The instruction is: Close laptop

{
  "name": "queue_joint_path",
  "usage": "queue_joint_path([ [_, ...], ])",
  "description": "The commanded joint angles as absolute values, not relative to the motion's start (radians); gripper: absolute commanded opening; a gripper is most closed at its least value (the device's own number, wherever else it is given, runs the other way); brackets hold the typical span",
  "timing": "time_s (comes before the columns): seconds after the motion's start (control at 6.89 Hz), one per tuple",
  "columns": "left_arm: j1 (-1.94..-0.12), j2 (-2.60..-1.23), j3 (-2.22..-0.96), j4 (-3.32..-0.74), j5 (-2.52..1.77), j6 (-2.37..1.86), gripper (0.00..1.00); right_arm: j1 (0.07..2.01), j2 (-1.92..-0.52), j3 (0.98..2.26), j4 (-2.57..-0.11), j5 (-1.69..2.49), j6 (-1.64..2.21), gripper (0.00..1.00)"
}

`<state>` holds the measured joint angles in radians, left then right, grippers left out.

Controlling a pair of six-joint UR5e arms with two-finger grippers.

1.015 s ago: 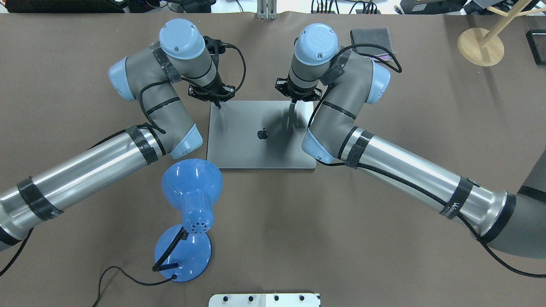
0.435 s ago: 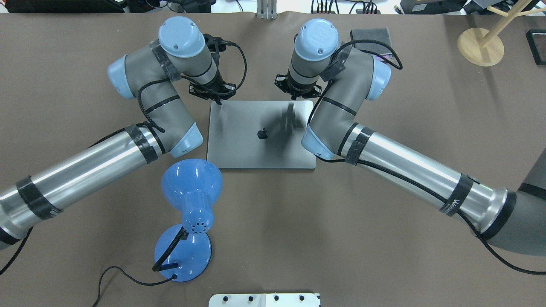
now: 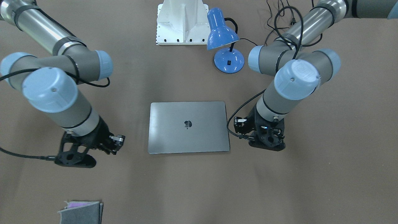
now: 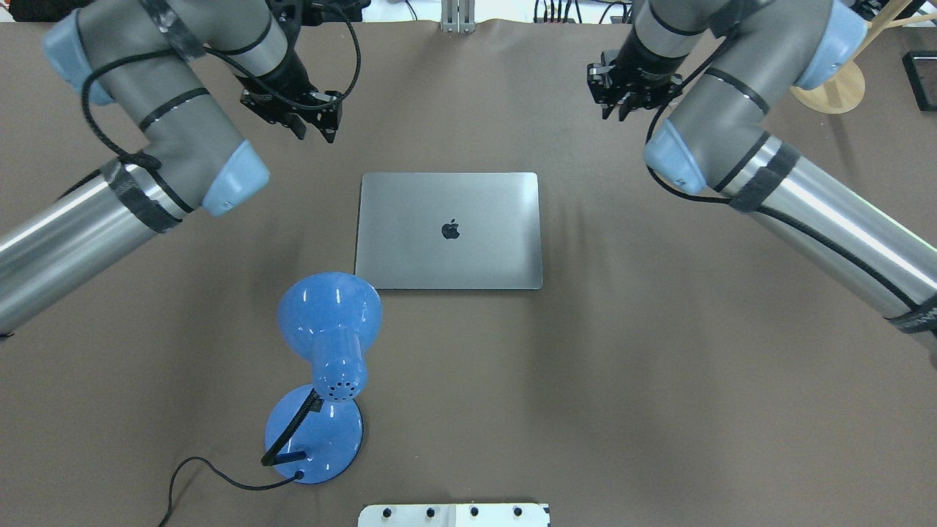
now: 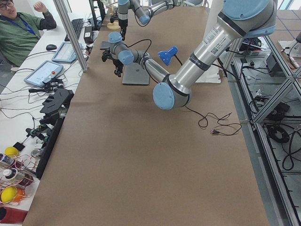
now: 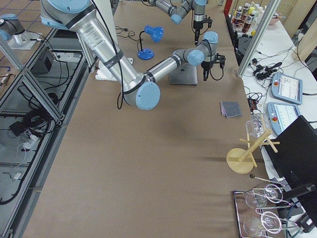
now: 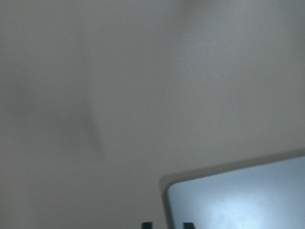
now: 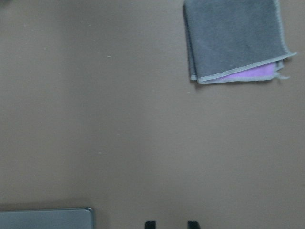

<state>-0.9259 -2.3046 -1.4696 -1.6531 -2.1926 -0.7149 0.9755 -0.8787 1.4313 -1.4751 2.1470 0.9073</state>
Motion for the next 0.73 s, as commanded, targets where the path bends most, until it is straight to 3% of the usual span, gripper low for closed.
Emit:
queue_joint_path([
  [0.0,-1.035,-2.159,-1.723,-1.426,-2.244,-0.498,0.98,1.095,-1.045,1.529,-1.506,2.190,0.641,1.00],
  [0.29,-1.158,-1.968,-1.844,-1.370,-2.260,-0.255,0.98,1.246,-1.271,1.624,-1.509,2.252,0.376,1.00],
  [0.58,-1.325,-1.800,-1.838,-1.368,-2.273,0.036,0.98,1.398,-1.473,1.667,-1.509,2.258,0.092,1.00],
])
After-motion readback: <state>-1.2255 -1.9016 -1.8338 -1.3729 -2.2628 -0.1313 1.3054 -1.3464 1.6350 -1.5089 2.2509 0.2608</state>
